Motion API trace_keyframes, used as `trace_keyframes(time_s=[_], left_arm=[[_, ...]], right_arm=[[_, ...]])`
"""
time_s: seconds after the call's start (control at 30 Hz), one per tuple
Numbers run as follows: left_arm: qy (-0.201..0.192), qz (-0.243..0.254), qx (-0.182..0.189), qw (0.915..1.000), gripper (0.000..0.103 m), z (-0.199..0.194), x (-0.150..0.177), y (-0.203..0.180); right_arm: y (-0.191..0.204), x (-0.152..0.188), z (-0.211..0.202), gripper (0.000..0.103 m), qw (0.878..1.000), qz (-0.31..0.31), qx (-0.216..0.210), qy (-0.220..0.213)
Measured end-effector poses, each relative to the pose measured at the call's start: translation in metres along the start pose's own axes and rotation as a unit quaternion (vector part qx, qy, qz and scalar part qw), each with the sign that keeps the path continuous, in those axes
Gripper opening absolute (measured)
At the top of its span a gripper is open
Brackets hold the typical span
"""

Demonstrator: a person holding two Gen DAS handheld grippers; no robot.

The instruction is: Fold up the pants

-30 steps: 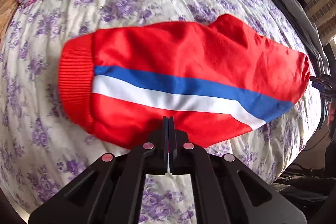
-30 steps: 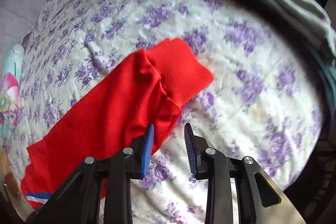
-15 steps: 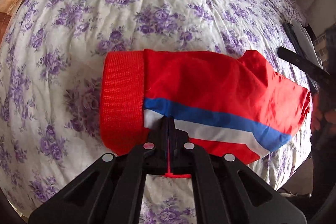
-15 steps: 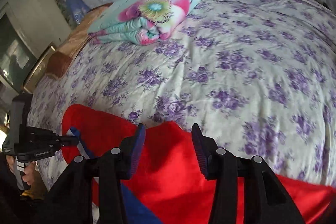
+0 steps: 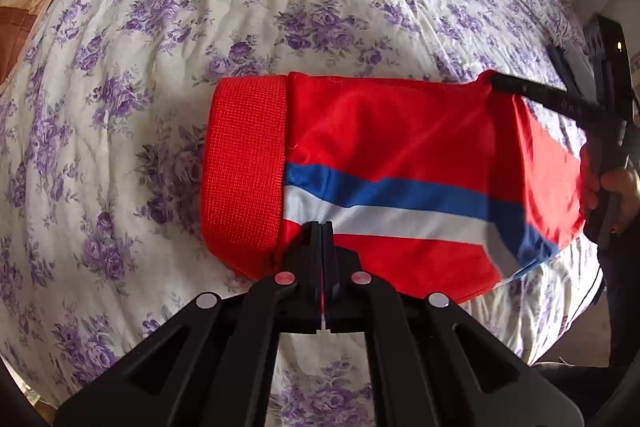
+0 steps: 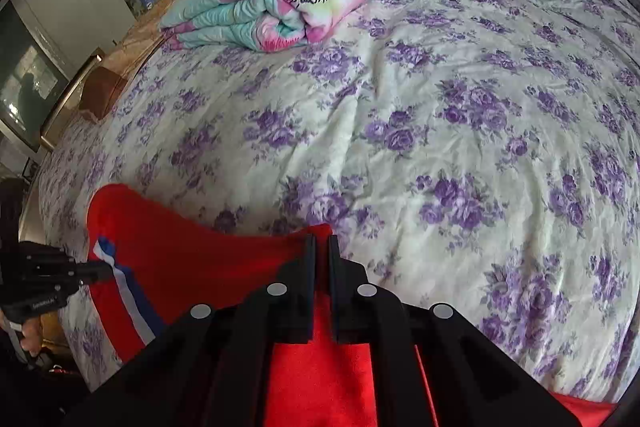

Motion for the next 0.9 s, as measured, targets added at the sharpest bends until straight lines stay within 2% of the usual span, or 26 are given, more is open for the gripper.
trace_keyframes(time_s=[0.07, 0.17, 0.2, 0.27, 0.3, 0.37, 0.4, 0.47, 0.5, 0.53, 0.57, 0.6, 0.67, 0.77, 0.9], left_arm=[[0.01, 0.003, -0.007, 0.9999, 0.001, 0.008, -0.002, -0.002], [0.012, 0.026, -0.021, 0.9994, 0.001, 0.01, -0.005, -0.006], [0.012, 0.032, -0.023, 0.9991, 0.001, 0.008, -0.005, -0.007], [0.016, 0.035, -0.02, 0.9991, 0.001, 0.001, -0.007, -0.006], [0.012, 0.036, -0.022, 0.999, 0.001, -0.009, -0.01, -0.007], [-0.013, 0.048, -0.019, 0.9986, 0.001, -0.028, -0.019, -0.017], [-0.031, 0.059, -0.006, 0.9977, 0.001, -0.043, -0.025, -0.028], [-0.053, 0.076, 0.022, 0.9954, 0.003, -0.06, -0.035, -0.05], [-0.061, 0.086, 0.041, 0.9936, 0.007, -0.066, -0.04, -0.065], [-0.063, 0.097, 0.07, 0.9908, 0.01, -0.069, -0.043, -0.086], [-0.06, 0.106, 0.088, 0.9887, 0.02, -0.068, -0.045, -0.103], [-0.056, 0.112, 0.103, 0.9868, 0.025, -0.065, -0.046, -0.12], [-0.041, 0.132, 0.127, 0.9821, 0.025, -0.046, -0.049, -0.158], [0.011, 0.136, 0.14, 0.9807, 0.025, -0.006, -0.043, -0.194], [0.056, 0.151, 0.109, 0.9809, 0.023, 0.036, -0.021, -0.205]], right_arm=[[-0.007, 0.008, 0.024, 0.006, 0.999, 0.006, 0.015, 0.035], [-0.012, 0.007, 0.023, 0.017, 0.998, 0.044, 0.011, 0.031], [-0.013, 0.004, 0.013, 0.024, 0.998, 0.055, 0.01, 0.024], [-0.012, 0.0, -0.015, 0.027, 0.998, 0.062, 0.003, -0.008], [-0.014, -0.002, -0.039, 0.03, 0.997, 0.067, 0.006, -0.031], [-0.025, 0.002, -0.085, 0.042, 0.993, 0.082, 0.028, -0.078], [-0.036, 0.011, -0.115, 0.049, 0.988, 0.097, 0.047, -0.107], [-0.057, 0.032, -0.161, 0.053, 0.979, 0.124, 0.081, -0.141], [-0.07, 0.049, -0.182, 0.055, 0.973, 0.142, 0.101, -0.154], [-0.084, 0.069, -0.204, 0.056, 0.965, 0.165, 0.124, -0.165], [-0.094, 0.088, -0.22, 0.056, 0.957, 0.188, 0.139, -0.17], [-0.105, 0.108, -0.235, 0.056, 0.949, 0.212, 0.154, -0.173], [-0.126, 0.152, -0.259, 0.056, 0.932, 0.263, 0.176, -0.174], [-0.143, 0.207, -0.271, 0.057, 0.909, 0.325, 0.197, -0.169], [-0.158, 0.254, -0.257, 0.057, 0.885, 0.397, 0.175, -0.166]])
Point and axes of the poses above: each gripper's, at about its wrist camera, not at the fingertips, and z roughly the way its jaws point, y to its left, x to its underside, the point moved 7 cm from there along z, roughly the way its jaws point, and after that the axes turned 8 degrees about -x, right-handed, at the moved point
